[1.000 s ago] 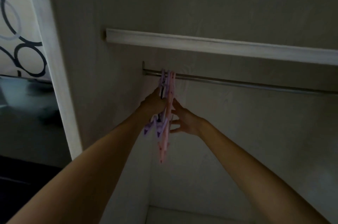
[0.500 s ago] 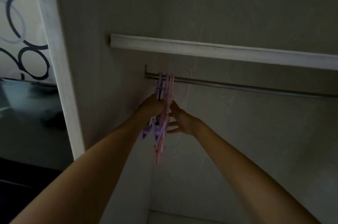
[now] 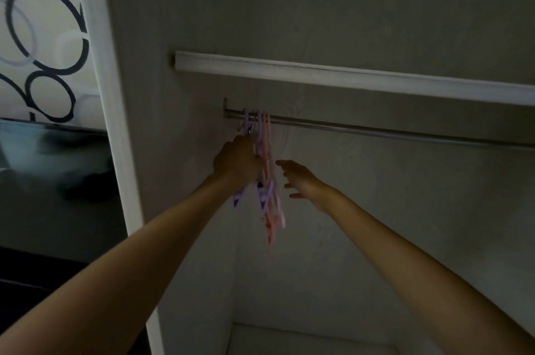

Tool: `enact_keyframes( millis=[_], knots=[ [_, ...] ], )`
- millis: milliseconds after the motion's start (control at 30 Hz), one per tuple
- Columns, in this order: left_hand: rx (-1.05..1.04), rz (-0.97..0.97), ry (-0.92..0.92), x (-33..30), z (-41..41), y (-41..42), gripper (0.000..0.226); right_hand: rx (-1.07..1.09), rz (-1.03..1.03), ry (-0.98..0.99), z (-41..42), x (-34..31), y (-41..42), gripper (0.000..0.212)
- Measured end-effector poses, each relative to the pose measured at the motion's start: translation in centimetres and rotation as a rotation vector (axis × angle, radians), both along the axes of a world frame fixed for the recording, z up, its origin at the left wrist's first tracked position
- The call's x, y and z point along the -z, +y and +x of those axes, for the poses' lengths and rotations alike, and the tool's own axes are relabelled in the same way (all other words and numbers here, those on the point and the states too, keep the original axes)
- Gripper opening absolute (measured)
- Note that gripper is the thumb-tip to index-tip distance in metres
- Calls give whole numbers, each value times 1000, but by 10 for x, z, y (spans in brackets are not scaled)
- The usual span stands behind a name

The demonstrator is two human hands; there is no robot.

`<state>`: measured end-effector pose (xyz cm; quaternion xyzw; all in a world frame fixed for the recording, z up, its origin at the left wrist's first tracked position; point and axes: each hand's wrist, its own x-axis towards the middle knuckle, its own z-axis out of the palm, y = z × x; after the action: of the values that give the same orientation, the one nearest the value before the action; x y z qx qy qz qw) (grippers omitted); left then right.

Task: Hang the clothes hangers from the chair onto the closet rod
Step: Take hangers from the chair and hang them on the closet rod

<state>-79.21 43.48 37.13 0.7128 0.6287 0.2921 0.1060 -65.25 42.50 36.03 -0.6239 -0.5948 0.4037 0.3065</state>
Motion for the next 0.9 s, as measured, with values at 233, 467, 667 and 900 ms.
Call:
enact_keyframes(
  millis=[233, 467, 667, 900],
  knots=[
    [33, 100, 55, -9, 20, -71, 32, 26, -18, 74, 50, 10, -48, 35],
    [296, -113, -112, 24, 66, -112, 24, 109, -64, 38, 105, 41, -133, 20],
    [519, -342, -140, 101, 131, -149, 24, 317, -145, 26, 155, 98, -232, 15],
    [831, -645, -150, 176, 247, -242, 22, 653, -300, 73, 226, 156, -384, 18]
  ],
)
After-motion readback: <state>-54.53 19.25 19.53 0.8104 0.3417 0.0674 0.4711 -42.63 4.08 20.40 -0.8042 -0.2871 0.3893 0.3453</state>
